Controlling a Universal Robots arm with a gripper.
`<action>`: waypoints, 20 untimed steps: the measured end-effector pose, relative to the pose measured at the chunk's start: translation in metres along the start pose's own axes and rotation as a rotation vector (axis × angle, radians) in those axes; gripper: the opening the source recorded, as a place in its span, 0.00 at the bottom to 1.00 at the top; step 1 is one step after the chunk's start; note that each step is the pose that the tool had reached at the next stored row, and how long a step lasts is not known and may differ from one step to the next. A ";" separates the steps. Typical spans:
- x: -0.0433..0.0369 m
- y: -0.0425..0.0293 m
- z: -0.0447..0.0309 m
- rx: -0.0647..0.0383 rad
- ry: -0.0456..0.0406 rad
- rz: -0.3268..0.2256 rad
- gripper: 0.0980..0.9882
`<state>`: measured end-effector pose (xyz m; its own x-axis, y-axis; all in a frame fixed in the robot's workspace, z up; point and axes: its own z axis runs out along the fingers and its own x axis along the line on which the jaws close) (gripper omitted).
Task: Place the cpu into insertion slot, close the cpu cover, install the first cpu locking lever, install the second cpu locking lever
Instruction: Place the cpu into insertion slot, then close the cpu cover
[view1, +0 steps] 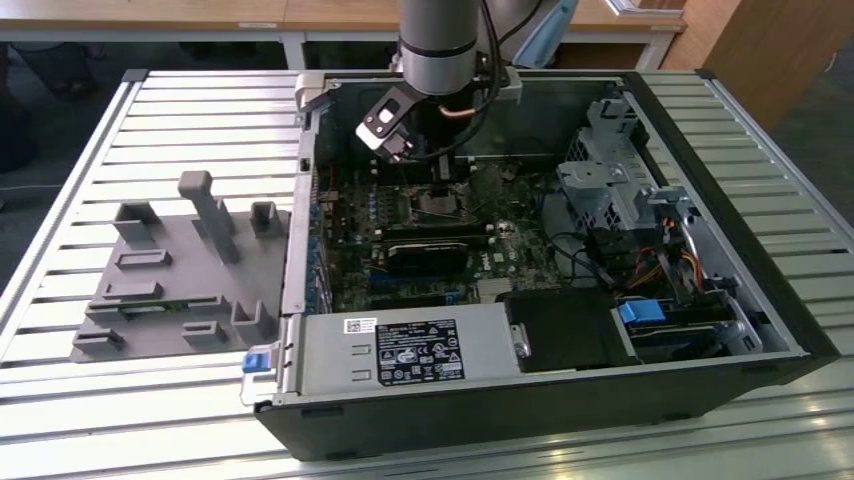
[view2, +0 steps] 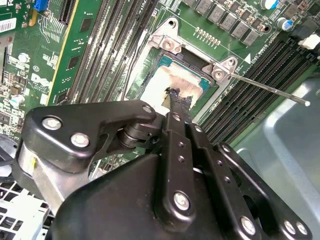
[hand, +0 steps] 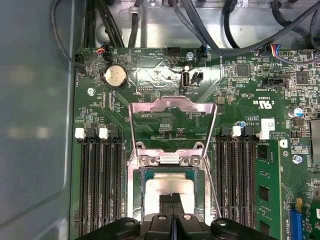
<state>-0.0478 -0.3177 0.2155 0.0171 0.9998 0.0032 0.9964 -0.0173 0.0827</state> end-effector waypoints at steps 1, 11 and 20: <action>0.0000 0.0002 -0.0003 0.000 0.0001 0.000 0.01; 0.0000 0.0005 -0.0016 0.003 0.0001 0.000 0.01; 0.0000 0.0006 -0.0031 0.004 -0.0002 0.000 0.01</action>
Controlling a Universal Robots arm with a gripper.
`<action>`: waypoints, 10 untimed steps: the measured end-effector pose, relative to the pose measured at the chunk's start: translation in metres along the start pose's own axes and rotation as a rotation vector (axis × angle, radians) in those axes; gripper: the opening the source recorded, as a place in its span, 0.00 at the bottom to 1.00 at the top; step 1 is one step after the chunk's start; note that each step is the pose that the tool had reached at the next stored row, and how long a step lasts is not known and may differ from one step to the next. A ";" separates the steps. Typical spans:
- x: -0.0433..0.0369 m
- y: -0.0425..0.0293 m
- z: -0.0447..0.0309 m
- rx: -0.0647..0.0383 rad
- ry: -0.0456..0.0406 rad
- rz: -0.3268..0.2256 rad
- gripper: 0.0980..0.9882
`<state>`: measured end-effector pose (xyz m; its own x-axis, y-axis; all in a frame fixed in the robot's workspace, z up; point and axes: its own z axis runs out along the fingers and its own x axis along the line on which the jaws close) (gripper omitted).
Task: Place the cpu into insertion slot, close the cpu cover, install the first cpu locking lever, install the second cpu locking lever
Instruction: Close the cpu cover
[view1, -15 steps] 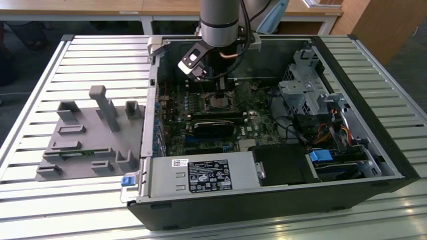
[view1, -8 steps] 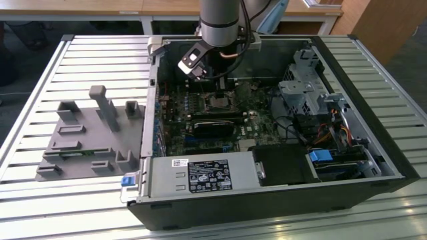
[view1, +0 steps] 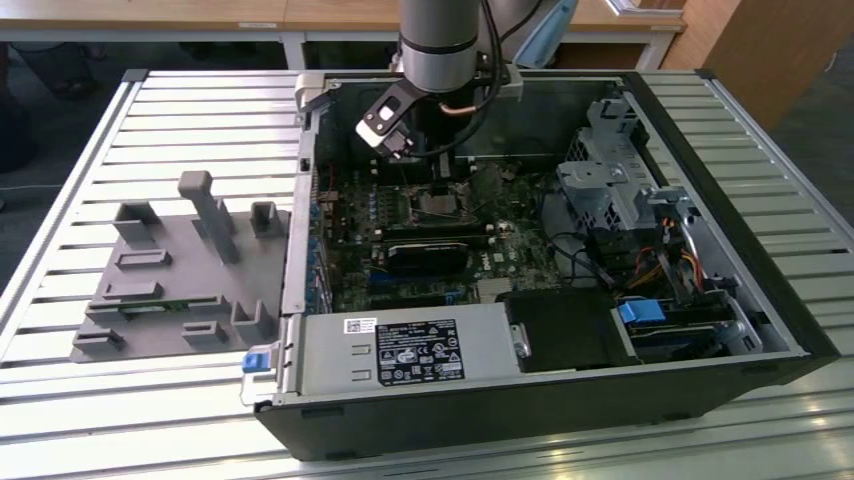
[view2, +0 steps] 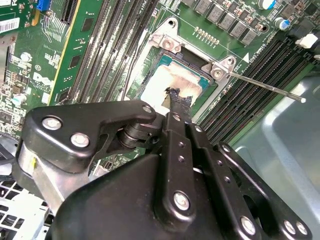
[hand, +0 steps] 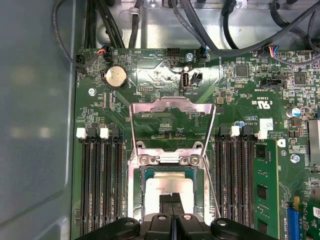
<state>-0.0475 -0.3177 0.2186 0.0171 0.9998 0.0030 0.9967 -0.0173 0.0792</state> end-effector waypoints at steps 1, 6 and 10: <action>0.0000 0.0000 -0.0002 0.000 0.0002 0.000 0.01; 0.0000 0.0003 -0.0034 0.001 0.0001 0.000 0.01; 0.0001 0.0007 -0.0084 0.002 0.0002 0.000 0.01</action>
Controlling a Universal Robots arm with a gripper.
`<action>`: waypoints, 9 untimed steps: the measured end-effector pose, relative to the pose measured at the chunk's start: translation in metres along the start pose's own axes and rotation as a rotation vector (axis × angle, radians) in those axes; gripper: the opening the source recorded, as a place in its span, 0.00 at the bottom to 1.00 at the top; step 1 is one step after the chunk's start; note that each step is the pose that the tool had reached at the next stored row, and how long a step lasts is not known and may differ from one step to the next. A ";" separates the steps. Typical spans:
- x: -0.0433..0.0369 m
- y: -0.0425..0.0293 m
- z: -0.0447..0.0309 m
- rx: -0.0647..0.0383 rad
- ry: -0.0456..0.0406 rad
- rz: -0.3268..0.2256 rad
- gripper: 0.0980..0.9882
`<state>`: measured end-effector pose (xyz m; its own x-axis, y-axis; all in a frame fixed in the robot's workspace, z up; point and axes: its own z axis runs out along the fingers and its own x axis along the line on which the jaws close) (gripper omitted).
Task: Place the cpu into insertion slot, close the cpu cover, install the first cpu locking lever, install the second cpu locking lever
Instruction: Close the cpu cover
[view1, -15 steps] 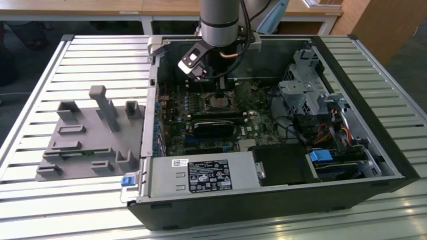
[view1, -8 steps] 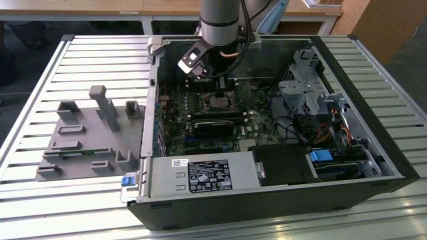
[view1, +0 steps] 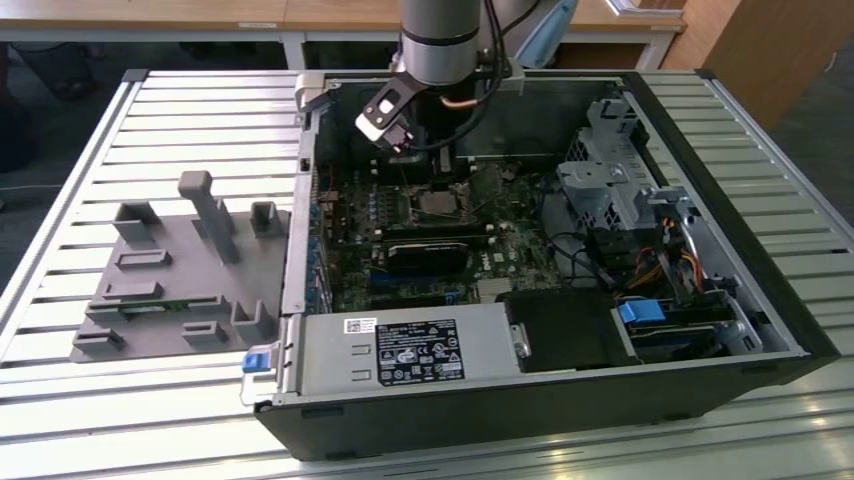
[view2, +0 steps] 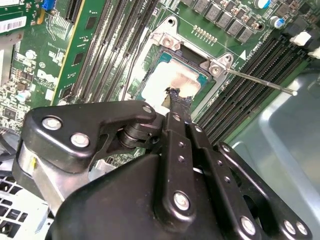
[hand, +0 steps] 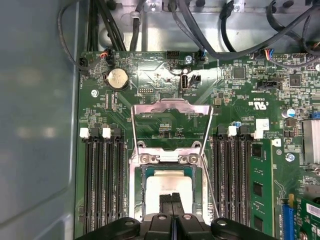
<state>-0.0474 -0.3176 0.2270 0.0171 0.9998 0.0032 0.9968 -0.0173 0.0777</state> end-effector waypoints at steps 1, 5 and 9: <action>0.0000 0.0002 -0.0018 0.000 0.0000 0.000 0.01; 0.0000 0.0006 -0.0084 0.001 0.0000 0.000 0.01; 0.0001 0.0014 -0.0175 0.001 0.0000 0.000 0.01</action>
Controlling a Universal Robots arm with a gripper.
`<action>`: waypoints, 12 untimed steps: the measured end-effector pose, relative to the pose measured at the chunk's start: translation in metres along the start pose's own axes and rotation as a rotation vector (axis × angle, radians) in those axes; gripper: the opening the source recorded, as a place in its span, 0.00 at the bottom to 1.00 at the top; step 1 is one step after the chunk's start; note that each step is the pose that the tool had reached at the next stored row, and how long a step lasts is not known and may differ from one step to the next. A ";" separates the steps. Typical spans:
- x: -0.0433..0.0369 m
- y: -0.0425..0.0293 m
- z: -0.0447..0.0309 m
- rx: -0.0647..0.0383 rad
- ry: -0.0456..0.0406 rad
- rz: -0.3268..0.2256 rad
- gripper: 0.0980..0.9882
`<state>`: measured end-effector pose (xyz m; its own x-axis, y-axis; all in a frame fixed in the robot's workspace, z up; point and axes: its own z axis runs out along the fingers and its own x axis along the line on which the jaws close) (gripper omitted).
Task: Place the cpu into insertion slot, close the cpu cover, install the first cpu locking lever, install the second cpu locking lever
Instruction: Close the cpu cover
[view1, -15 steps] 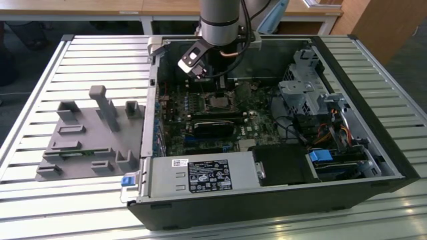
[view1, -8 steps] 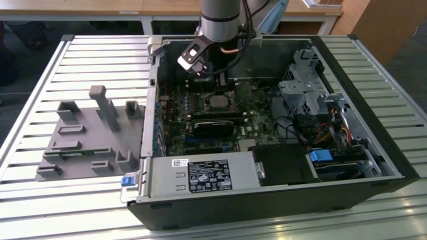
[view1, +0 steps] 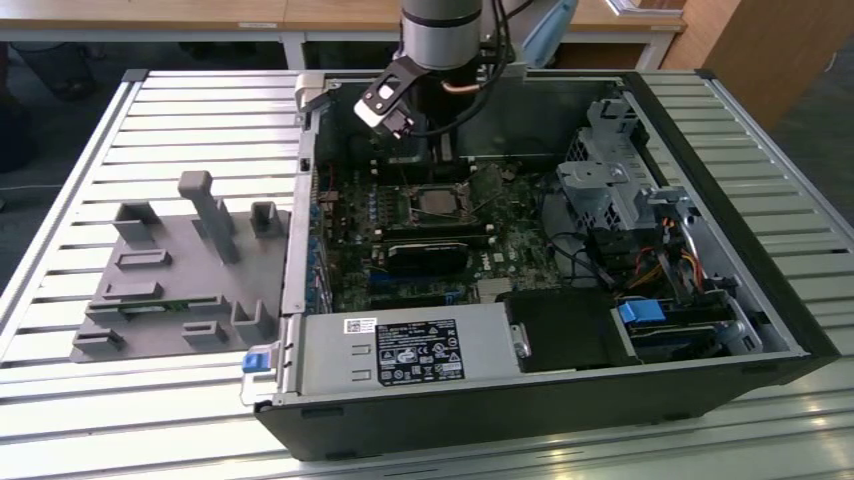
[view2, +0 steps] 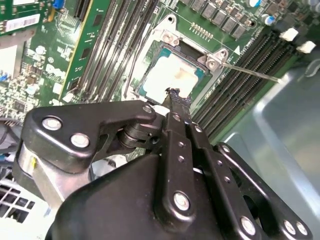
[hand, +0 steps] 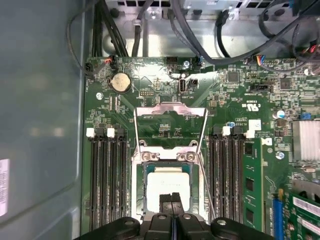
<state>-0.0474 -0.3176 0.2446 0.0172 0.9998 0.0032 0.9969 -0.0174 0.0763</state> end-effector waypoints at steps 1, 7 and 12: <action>0.0000 0.0002 -0.0033 0.000 -0.0001 0.000 0.01; -0.0005 0.0010 -0.0130 0.000 0.0003 0.000 0.01; -0.0085 0.0012 -0.0131 0.000 0.0001 0.000 0.01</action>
<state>-0.0474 -0.3261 0.2577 0.0171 0.9998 0.0032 0.9969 -0.0173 0.0762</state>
